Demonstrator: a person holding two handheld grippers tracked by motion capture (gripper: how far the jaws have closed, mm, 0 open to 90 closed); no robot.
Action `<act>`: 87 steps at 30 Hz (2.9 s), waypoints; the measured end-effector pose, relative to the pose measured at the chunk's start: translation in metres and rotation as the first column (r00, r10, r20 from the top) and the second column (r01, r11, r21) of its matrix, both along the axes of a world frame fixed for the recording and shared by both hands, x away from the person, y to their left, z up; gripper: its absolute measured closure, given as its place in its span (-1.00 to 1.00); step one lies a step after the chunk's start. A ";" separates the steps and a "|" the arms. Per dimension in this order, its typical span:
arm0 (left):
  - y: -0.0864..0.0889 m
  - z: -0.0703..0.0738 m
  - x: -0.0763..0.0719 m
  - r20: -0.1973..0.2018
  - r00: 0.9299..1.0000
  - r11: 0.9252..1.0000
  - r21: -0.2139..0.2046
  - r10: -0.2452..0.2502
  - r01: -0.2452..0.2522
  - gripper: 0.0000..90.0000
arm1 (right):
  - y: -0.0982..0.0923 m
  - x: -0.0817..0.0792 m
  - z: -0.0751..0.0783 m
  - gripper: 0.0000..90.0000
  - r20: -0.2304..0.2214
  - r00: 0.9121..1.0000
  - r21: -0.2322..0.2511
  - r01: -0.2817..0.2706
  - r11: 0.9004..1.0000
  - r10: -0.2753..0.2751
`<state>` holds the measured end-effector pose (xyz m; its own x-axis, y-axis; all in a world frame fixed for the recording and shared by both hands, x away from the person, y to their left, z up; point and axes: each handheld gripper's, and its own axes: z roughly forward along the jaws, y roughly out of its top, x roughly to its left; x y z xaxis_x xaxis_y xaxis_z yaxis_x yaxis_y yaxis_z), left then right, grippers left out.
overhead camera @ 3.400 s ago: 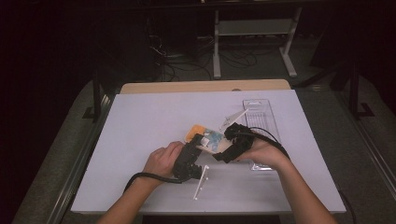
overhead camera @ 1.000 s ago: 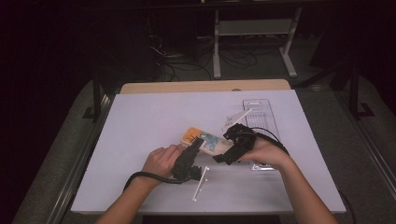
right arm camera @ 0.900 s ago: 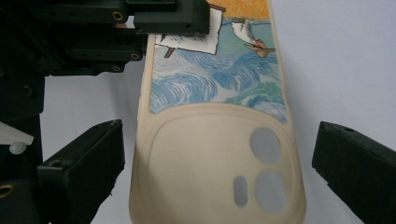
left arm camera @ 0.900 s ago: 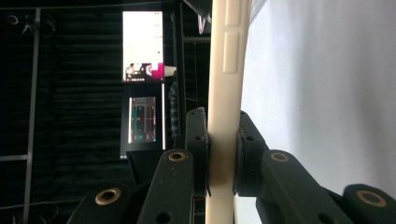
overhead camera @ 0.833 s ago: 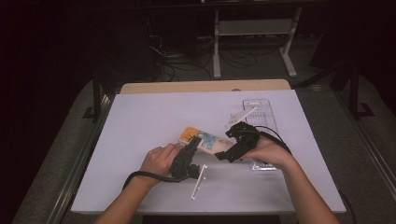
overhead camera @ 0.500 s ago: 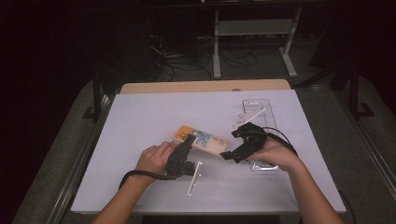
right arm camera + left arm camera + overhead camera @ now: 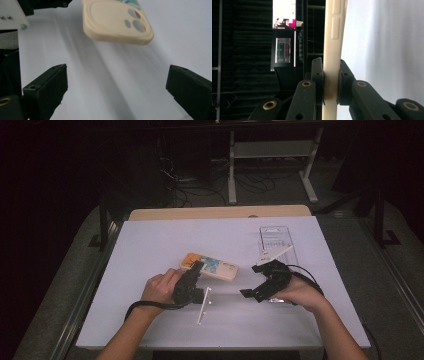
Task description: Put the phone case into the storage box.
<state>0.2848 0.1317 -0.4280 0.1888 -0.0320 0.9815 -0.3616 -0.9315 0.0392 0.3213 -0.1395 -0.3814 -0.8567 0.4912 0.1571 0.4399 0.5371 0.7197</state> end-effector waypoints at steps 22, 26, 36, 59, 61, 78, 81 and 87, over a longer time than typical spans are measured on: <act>0.006 0.009 0.009 -0.167 0.986 0.987 -0.152 0.028 -0.054 0.77 | -0.006 0.002 -0.011 -0.95 0.015 1.000 0.050 -0.019 0.999 0.018; 0.006 0.010 0.010 -0.192 0.981 0.983 -0.172 0.033 -0.066 0.76 | -0.006 0.002 -0.011 -0.95 0.018 1.000 0.048 -0.020 0.999 0.019; 0.006 0.013 0.012 -0.253 0.967 0.972 -0.211 0.045 -0.100 0.76 | -0.005 0.001 -0.012 -0.95 0.013 1.000 0.029 -0.018 0.999 0.017; 0.010 0.028 0.020 -0.425 0.905 0.911 -0.363 0.025 -0.196 0.76 | -0.004 0.002 -0.013 -0.97 0.005 1.000 0.035 -0.022 0.999 0.021; 0.011 0.028 0.021 -0.438 0.899 0.905 -0.375 0.018 -0.201 0.76 | -0.004 0.002 -0.013 -0.97 0.005 1.000 0.037 -0.020 0.999 0.019; 0.016 0.031 0.031 -0.593 0.805 0.817 -0.474 -0.021 -0.329 0.76 | -0.004 0.002 -0.013 -0.97 0.003 1.000 0.035 -0.023 0.999 0.023; 0.018 0.033 0.032 -0.616 0.788 0.809 -0.476 -0.028 -0.343 0.76 | -0.004 0.002 -0.013 -0.97 0.002 1.000 0.035 -0.022 0.999 0.022; 0.021 0.036 0.035 -0.656 0.753 0.778 -0.501 -0.054 -0.380 0.76 | -0.004 0.002 -0.012 -0.97 0.001 1.000 0.035 -0.023 0.999 0.023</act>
